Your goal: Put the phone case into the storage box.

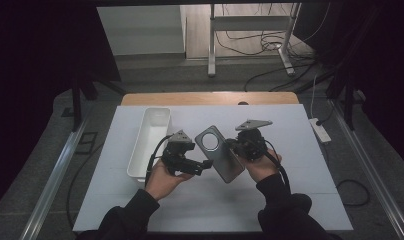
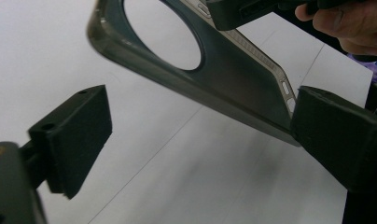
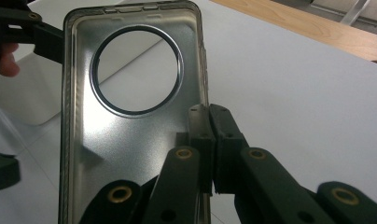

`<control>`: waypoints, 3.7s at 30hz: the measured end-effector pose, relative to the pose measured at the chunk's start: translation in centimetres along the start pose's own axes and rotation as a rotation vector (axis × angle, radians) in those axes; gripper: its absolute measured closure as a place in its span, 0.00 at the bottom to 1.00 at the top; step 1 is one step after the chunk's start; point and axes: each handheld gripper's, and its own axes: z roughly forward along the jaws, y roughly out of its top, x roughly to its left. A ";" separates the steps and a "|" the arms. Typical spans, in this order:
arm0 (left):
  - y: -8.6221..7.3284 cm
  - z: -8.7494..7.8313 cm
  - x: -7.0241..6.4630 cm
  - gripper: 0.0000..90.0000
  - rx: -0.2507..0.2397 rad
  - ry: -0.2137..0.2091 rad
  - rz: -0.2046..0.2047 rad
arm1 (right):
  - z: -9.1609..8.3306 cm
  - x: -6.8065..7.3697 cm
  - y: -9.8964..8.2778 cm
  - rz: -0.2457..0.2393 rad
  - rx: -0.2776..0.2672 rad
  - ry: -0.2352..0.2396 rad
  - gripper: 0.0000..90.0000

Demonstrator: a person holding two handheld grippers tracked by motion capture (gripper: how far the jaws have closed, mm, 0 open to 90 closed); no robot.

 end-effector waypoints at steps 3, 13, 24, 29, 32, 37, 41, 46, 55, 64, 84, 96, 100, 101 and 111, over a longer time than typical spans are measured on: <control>0.0 0.3 0.0 0.13 0.008 -0.009 -0.007 | 0.1 0.2 0.0 -0.005 -0.002 0.003 0.99; -0.2 0.6 0.3 0.37 0.012 -0.090 -0.056 | 0.2 0.7 -0.1 -0.019 -0.010 0.007 0.99; -0.4 0.2 0.8 0.75 0.013 -0.119 -0.100 | 0.1 1.0 -0.3 -0.030 -0.014 0.020 0.98; -0.4 0.0 0.8 0.88 0.026 -0.107 -0.081 | 0.2 0.9 -0.6 -0.029 -0.010 0.035 0.98; -0.4 0.0 0.8 0.88 0.028 -0.106 -0.081 | 0.1 0.9 -0.7 -0.030 -0.007 0.038 0.97; -0.3 -0.4 0.8 0.88 0.023 -0.083 -0.064 | -0.1 0.9 -0.7 -0.026 -0.021 0.062 0.93; -0.2 -0.7 1.0 0.89 0.019 -0.078 -0.067 | -0.5 0.8 -0.6 -0.022 -0.019 0.071 0.87; -0.3 -1.1 1.1 0.89 0.022 -0.065 -0.052 | -0.8 0.5 -0.7 -0.016 -0.020 0.078 0.78; -0.2 -2.1 1.3 0.89 0.021 -0.069 -0.032 | -1.4 0.1 -0.7 -0.028 -0.018 0.111 0.61; -0.1 -2.9 1.5 0.89 0.033 -0.103 0.005 | -1.8 0.1 -0.9 -0.069 -0.036 0.155 0.34; 0.4 -3.2 0.7 0.88 0.041 -0.179 0.067 | -1.2 0.6 -1.2 -0.104 -0.045 0.244 0.23; 0.6 -2.9 0.0 0.88 0.049 -0.214 0.108 | -0.4 1.3 -1.2 -0.167 -0.017 0.318 0.56; 0.5 -2.8 0.2 0.88 0.051 -0.194 0.101 | -0.7 1.5 -1.3 -0.185 -0.011 0.321 0.73; 0.4 -2.9 0.5 0.88 0.045 -0.178 0.088 | -0.7 1.4 -1.3 -0.179 -0.010 0.330 0.78; 0.2 -2.9 0.9 0.66 -0.005 -0.139 0.065 | -1.2 2.1 -1.2 -0.201 -0.011 0.323 0.90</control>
